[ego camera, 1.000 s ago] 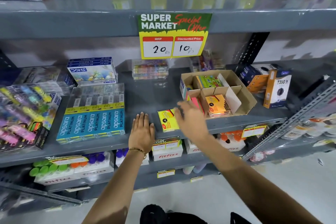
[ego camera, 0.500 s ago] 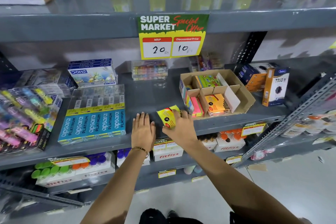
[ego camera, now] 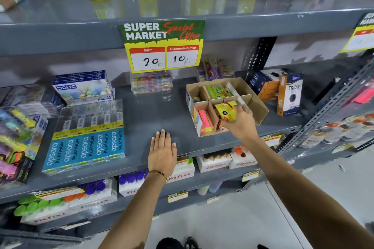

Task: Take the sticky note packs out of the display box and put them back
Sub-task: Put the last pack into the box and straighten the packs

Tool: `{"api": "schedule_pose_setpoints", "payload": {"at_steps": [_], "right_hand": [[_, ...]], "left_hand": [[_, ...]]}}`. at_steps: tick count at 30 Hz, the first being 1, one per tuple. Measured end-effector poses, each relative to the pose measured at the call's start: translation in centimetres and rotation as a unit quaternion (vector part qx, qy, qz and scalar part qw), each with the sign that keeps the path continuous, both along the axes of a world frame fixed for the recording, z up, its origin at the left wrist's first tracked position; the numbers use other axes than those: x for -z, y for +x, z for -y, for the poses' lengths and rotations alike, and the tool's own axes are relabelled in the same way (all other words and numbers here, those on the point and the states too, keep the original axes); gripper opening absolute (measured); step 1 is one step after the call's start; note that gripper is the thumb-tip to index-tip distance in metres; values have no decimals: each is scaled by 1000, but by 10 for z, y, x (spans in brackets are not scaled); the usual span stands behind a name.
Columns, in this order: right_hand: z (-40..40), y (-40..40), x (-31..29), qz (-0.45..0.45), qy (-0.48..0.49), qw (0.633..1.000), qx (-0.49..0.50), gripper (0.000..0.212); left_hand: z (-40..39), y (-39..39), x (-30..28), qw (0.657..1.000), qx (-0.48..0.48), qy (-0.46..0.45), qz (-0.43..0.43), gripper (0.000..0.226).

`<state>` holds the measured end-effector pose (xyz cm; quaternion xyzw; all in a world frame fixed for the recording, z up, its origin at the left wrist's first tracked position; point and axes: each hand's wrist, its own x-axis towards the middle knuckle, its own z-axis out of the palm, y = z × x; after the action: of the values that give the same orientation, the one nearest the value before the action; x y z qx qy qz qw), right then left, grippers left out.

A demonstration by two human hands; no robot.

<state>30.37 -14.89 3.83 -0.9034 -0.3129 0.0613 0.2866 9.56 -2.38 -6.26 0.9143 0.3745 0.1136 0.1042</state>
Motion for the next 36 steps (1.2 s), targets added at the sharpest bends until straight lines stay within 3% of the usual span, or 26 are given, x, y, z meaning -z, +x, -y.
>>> {"api": "schedule_pose_setpoints", "payload": {"at_steps": [6, 10, 12, 14, 18, 23, 30, 36], "right_hand": [[-12, 16, 27, 13, -58, 997, -40, 55], [5, 19, 9, 40, 8, 997, -65, 40], [17, 30, 2, 79, 23, 994, -75, 36], [27, 40, 0, 145, -59, 980, -120, 49], [33, 43, 3, 266, -223, 921, -177, 43], [27, 48, 10, 348, -280, 876, -179, 34], [18, 57, 16, 400, -257, 862, -175, 31], [22, 57, 19, 390, -232, 872, -182, 36]], "left_hand": [[-2, 1, 4, 1000, -9, 9, 8, 61], [6, 14, -15, 991, -33, 42, 121, 54], [15, 31, -33, 981, 1, 91, 169, 50], [25, 55, -53, 972, 73, 129, 183, 44], [40, 104, -78, 952, 228, 179, 96, 55], [44, 135, -90, 953, 227, 186, -71, 50], [42, 143, -85, 957, 187, 186, -120, 24], [44, 144, -82, 956, 173, 202, -121, 25]]}}
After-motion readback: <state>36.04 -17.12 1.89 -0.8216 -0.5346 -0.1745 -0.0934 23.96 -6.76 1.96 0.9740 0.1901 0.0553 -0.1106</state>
